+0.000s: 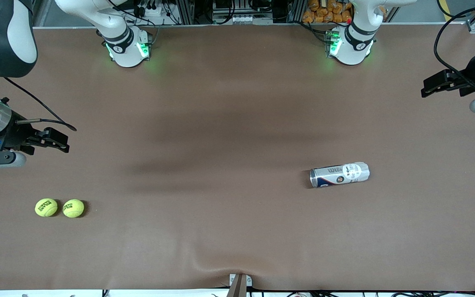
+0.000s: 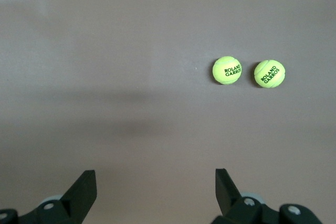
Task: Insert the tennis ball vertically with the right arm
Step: 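Reach the left gripper to the can while the right gripper reaches the balls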
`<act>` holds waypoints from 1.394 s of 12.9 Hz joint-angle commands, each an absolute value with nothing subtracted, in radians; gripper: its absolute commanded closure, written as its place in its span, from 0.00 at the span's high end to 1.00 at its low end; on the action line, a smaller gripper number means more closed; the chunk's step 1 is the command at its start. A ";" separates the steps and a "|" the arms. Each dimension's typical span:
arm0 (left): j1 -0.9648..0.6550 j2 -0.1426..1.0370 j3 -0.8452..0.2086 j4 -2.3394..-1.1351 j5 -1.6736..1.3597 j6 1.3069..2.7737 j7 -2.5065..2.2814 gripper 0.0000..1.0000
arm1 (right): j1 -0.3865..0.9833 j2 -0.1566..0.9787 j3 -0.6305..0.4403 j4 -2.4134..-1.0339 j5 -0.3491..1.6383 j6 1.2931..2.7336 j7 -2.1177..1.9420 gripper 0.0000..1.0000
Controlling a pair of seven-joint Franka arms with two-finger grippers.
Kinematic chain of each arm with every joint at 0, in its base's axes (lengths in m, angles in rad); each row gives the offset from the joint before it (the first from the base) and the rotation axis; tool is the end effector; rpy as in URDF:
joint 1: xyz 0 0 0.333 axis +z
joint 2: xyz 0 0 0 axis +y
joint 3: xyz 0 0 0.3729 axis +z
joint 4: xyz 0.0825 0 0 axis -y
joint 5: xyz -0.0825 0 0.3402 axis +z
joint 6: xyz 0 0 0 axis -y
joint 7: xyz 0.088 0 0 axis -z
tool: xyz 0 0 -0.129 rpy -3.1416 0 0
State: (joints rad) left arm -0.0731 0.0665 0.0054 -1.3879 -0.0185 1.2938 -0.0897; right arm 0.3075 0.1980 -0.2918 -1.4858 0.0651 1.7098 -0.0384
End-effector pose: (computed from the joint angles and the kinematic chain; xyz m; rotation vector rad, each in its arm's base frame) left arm 0.5003 -0.0368 0.6797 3.1261 0.0287 -0.2530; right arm 0.5901 0.0353 0.6035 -3.1323 -0.0823 -0.0539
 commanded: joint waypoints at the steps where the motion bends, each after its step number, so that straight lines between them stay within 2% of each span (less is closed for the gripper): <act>1: -0.063 0.041 -0.014 -1.405 -0.003 1.305 -0.085 1.00 | 0.299 0.195 -0.291 -1.488 0.075 1.704 -0.057 1.00; 6: -0.090 0.073 -0.014 -1.420 -0.005 1.337 0.001 1.00 | 0.290 0.196 -0.291 -1.491 0.072 1.707 -0.060 1.00; 12: -0.270 0.225 -0.011 -1.442 0.133 1.370 0.285 1.00 | 0.247 0.202 -0.291 -1.491 0.054 1.745 -0.157 1.00; 18: -0.299 0.454 -0.011 -1.436 0.265 1.433 0.596 1.00 | 0.134 0.375 -0.291 -1.491 0.055 1.954 -0.316 1.00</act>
